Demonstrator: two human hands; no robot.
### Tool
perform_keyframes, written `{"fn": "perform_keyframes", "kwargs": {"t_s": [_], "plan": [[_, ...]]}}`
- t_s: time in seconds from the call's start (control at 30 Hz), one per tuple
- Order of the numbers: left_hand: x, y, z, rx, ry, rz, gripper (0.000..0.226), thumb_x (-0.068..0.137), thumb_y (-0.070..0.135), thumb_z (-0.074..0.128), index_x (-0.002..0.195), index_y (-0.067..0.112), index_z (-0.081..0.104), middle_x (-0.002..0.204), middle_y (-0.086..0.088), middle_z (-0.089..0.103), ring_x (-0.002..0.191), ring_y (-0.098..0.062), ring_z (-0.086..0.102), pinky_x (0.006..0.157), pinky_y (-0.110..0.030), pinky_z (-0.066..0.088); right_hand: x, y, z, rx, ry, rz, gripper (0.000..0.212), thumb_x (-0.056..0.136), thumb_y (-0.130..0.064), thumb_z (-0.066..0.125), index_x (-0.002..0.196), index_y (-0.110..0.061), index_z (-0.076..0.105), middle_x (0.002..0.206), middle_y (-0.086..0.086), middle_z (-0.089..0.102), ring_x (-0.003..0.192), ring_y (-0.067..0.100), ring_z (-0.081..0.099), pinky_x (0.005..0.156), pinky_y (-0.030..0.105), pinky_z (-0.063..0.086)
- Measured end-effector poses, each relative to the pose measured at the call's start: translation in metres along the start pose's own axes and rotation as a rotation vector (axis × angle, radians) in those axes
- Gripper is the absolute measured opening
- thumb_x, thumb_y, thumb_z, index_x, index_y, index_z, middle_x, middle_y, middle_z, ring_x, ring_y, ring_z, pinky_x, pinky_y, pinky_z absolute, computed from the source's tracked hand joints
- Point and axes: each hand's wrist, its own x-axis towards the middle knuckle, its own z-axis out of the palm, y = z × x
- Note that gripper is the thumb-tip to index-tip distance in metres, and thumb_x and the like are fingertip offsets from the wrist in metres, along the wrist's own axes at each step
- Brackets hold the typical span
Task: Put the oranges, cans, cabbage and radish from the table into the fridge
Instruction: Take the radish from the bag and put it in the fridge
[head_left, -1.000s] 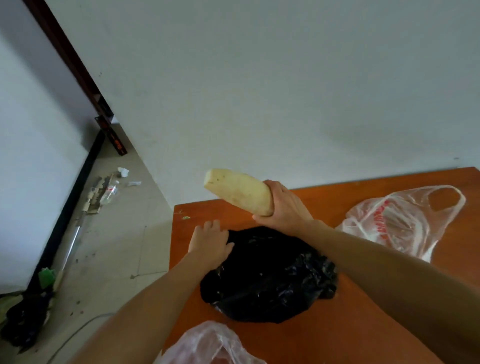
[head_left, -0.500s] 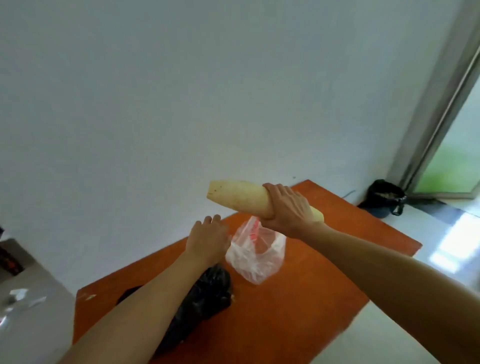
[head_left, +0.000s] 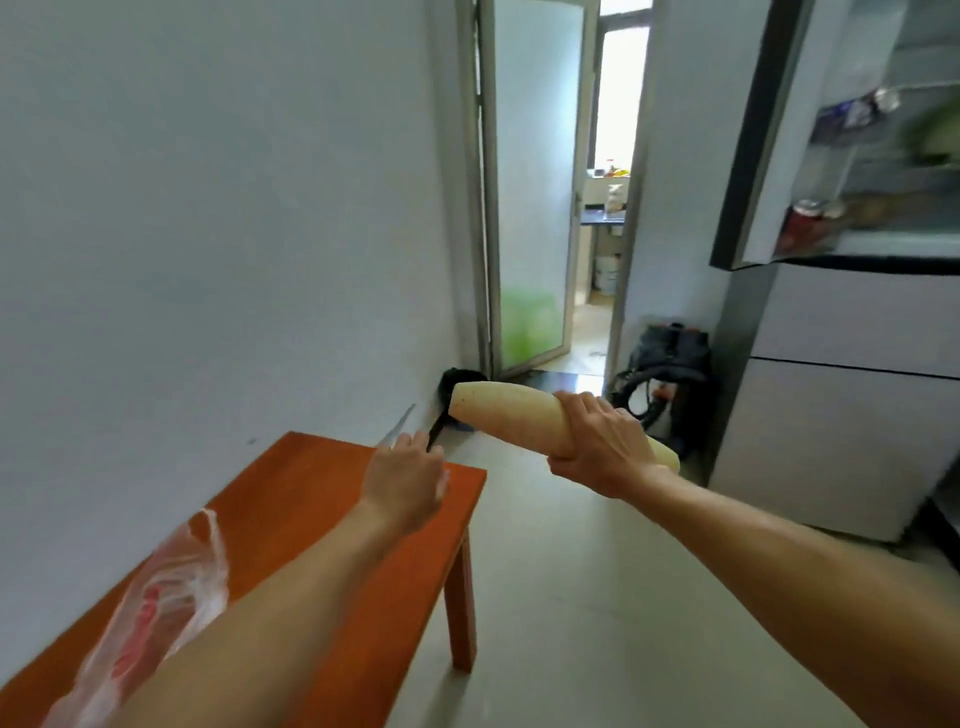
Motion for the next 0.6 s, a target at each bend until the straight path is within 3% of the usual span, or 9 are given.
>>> {"fn": "perform_keyframes", "kwargs": {"t_s": [0.17,0.37,0.6], "plan": [[0.135,0.099,0.015,-0.051,0.046,0.199,0.035,0.095,0.039,0.041,0.111,0.014,0.060,0.115,-0.008,0.055,0.104,-0.026,0.054,0.078,-0.036,0.043,0.011,0.137,-0.005,-0.122,-0.035,0.208,0.077,0.071,-0.049,0.067,0.137,-0.020,0.040,0.116,0.005,0.056,0.099,0.026,0.055,0.078,0.038,0.047],[0.274,0.220,0.001,-0.134,0.110,0.442,0.034,0.096,0.038,0.041,0.112,0.014,0.059,0.117,-0.009,0.056,0.107,-0.029,0.054,0.080,-0.037,0.044,0.015,0.284,-0.029,-0.181,-0.015,0.438,0.085,0.075,-0.053,0.065,0.145,-0.022,0.029,0.125,0.003,0.054,0.105,0.022,0.055,0.085,0.037,0.047],[0.396,0.371,-0.011,-0.198,0.176,0.653,0.033,0.098,0.039,0.038,0.114,0.018,0.057,0.116,-0.005,0.056,0.104,-0.023,0.054,0.086,-0.036,0.045,-0.008,0.440,-0.053,-0.310,-0.020,0.614,0.092,0.079,-0.062,0.054,0.152,-0.025,0.012,0.127,0.003,0.051,0.105,0.022,0.055,0.079,0.034,0.046]]}}
